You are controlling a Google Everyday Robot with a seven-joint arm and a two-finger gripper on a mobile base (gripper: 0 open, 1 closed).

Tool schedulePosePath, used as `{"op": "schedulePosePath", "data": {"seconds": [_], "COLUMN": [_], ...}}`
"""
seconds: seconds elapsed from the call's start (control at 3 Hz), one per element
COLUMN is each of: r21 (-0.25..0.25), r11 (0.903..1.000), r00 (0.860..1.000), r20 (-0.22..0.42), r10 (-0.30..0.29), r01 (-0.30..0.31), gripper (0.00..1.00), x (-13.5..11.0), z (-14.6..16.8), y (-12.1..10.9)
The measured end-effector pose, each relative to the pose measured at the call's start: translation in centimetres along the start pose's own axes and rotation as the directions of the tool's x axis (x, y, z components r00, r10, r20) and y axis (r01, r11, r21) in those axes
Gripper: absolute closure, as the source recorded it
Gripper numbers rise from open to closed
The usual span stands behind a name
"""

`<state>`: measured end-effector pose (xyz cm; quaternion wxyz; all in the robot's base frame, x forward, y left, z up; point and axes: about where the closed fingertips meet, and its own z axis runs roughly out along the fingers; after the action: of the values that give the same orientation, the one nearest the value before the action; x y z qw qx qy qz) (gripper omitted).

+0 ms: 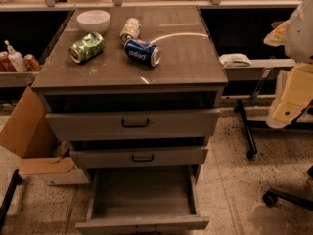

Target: Close bottom drawer

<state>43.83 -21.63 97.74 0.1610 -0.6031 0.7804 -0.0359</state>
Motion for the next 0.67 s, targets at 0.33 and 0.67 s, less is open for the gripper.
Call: {"op": "schedulePosePath", "data": {"seconds": [0.33,0.67], "r21": [-0.004,-0.081], "r11": [1.0,0.9959], "r00": [1.0,0.998], "r20": [0.002,0.04], "r10": [0.002,0.042], "r01": [-0.002,-0.038], "gripper": [0.0,0.0], "x": [0.1,1.9], "z": [0.2,4.1], "y": [0.1,2.6]}}
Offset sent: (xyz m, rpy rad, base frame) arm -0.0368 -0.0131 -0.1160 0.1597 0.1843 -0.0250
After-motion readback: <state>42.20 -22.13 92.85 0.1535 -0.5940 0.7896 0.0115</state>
